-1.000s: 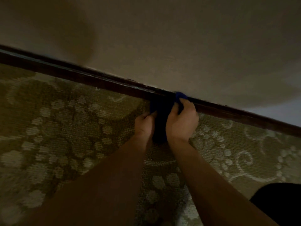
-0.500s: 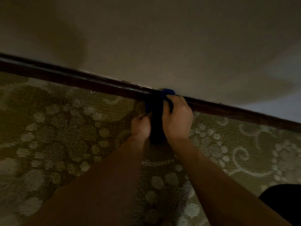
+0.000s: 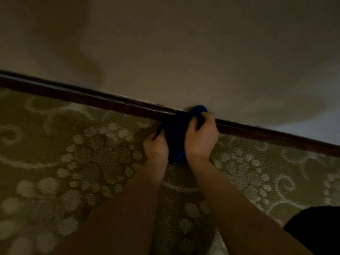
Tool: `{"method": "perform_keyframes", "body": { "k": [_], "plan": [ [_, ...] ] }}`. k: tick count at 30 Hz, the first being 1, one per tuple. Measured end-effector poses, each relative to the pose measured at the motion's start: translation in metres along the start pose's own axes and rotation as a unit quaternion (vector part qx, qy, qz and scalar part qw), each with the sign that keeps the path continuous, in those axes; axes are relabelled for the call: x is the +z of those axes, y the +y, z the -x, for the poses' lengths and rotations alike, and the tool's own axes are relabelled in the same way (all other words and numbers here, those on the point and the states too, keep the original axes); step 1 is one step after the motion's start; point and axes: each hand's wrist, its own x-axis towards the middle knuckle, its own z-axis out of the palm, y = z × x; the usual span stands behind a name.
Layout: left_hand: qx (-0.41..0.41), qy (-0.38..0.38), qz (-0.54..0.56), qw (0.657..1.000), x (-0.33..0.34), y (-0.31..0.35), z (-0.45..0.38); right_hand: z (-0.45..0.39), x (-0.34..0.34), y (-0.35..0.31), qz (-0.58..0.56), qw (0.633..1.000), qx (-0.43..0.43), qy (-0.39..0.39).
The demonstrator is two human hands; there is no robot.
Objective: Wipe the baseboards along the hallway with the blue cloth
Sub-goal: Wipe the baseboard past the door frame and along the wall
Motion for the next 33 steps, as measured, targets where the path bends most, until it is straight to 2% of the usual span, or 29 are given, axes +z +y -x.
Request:
{"method": "perform_keyframes", "body": {
  "k": [2,5,9,11,12,16,18,20,23,25,28,29,31,33],
  "plan": [
    [0.007,-0.005,0.034,0.999,-0.011,0.014,-0.003,0.002,0.003,0.001,-0.008,0.999,0.048,0.005],
    [0.009,-0.010,0.040,0.999,-0.026,0.025,-0.020,0.010,0.024,-0.006,0.002,1.000,0.027,0.011],
    [0.014,-0.030,0.031,0.999,-0.039,0.006,-0.035,0.029,0.059,-0.020,0.026,0.987,-0.145,-0.064],
    [-0.006,-0.026,0.036,0.999,-0.041,0.004,-0.045,0.023,0.061,-0.017,0.032,0.982,-0.173,-0.070],
    [-0.006,-0.023,0.035,0.999,-0.043,0.005,-0.047,0.019,0.059,-0.010,0.026,0.984,-0.166,-0.063],
    [-0.043,-0.022,0.013,0.999,-0.039,0.005,-0.048,0.014,0.046,0.004,-0.007,0.999,-0.035,0.031],
    [-0.038,-0.027,0.035,0.998,-0.040,0.005,-0.049,0.022,0.059,-0.008,0.000,0.997,-0.072,0.024],
    [-0.068,-0.061,0.112,0.989,-0.042,0.007,-0.048,0.032,0.078,-0.022,0.030,0.987,-0.157,-0.020],
    [-0.072,-0.072,0.130,0.986,-0.046,0.002,-0.052,0.029,0.082,-0.025,0.060,0.972,-0.221,-0.056],
    [-0.023,-0.042,0.064,0.997,-0.044,0.001,-0.055,0.021,0.067,-0.013,0.046,0.978,-0.195,-0.065],
    [-0.035,-0.040,0.039,0.998,-0.043,0.002,-0.052,0.013,0.046,0.003,0.019,0.997,-0.069,0.000],
    [-0.034,-0.047,0.044,0.997,-0.043,0.004,-0.050,0.014,0.048,0.002,0.021,0.998,-0.054,0.014],
    [-0.030,-0.060,0.062,0.996,-0.044,0.006,-0.048,0.021,0.061,-0.010,0.029,0.995,-0.092,0.010],
    [-0.037,-0.078,0.088,0.992,-0.047,0.002,-0.053,0.032,0.081,-0.027,0.052,0.983,-0.172,-0.034]
  ]
}}
